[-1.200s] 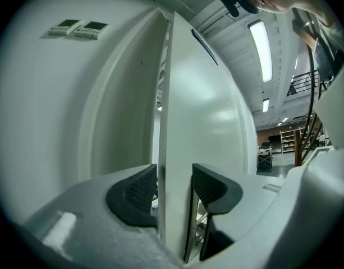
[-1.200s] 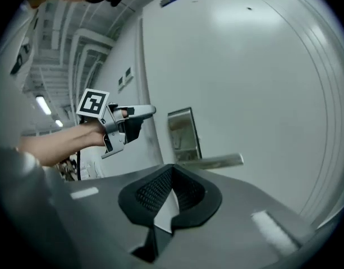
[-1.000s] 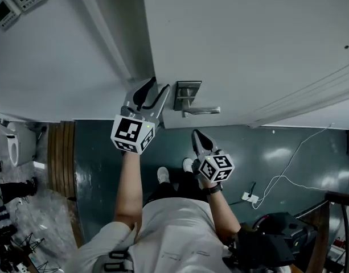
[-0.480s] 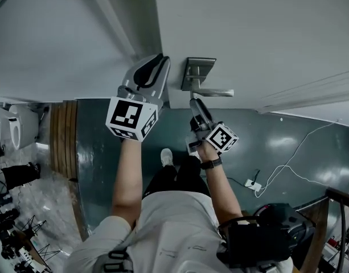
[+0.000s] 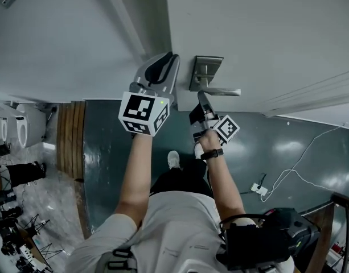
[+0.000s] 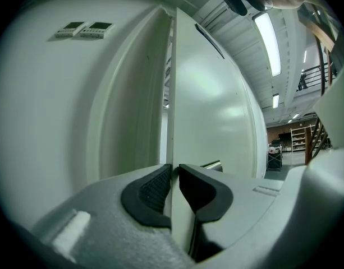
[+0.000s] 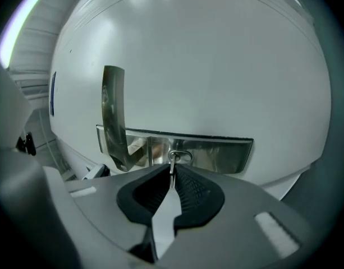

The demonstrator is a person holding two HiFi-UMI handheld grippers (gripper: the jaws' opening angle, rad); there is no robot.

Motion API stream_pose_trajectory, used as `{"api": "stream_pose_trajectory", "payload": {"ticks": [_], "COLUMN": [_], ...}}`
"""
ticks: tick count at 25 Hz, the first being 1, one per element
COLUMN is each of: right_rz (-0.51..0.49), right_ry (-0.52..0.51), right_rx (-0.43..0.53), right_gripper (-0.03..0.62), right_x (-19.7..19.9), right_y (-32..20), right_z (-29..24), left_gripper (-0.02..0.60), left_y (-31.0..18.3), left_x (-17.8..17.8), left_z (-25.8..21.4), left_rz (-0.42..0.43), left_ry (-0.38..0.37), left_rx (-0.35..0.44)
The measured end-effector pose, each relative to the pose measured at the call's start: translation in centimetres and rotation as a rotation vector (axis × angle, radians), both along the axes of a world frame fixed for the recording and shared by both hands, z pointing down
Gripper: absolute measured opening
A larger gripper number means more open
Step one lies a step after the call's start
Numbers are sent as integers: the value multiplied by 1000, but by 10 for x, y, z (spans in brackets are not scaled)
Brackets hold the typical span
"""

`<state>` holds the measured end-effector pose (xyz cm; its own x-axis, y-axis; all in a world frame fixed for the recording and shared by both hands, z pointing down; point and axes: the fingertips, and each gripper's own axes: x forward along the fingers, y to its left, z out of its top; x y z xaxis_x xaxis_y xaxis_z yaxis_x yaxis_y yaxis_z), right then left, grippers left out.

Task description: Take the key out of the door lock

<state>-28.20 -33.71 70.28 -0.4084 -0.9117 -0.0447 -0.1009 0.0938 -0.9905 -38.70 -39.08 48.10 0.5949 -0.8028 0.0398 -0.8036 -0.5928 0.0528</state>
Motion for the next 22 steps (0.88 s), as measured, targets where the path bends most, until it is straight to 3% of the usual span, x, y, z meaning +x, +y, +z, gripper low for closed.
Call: {"api": "stream_pose_trajectory", "payload": {"ticks": [5, 9, 13, 17, 19, 22], "right_rz": [6, 13, -13, -27, -18, 18], "right_ry": [-45, 8, 257, 610, 775, 937], "right_rx": [-30, -46, 8, 89, 171, 319], "right_gripper": [28, 28, 29, 29, 29, 29], "right_x": [-4, -2, 14, 39, 42, 46], "right_y": [19, 71, 104, 117, 117, 116], "right_z": [0, 8, -13, -53, -92, -155], "left_gripper": [52, 54, 38, 37, 19, 2], "left_y": [1, -2, 0, 35, 58, 88], "left_x": [-2, -5, -9, -14, -15, -5], "left_z": [0, 5, 20, 37, 38, 34], "left_rz": [-12, -19, -57, -45, -33, -8], "left_ry": [-12, 5, 29, 10, 3, 14], "left_rx": [-17, -25, -64, -103, -106, -110]}}
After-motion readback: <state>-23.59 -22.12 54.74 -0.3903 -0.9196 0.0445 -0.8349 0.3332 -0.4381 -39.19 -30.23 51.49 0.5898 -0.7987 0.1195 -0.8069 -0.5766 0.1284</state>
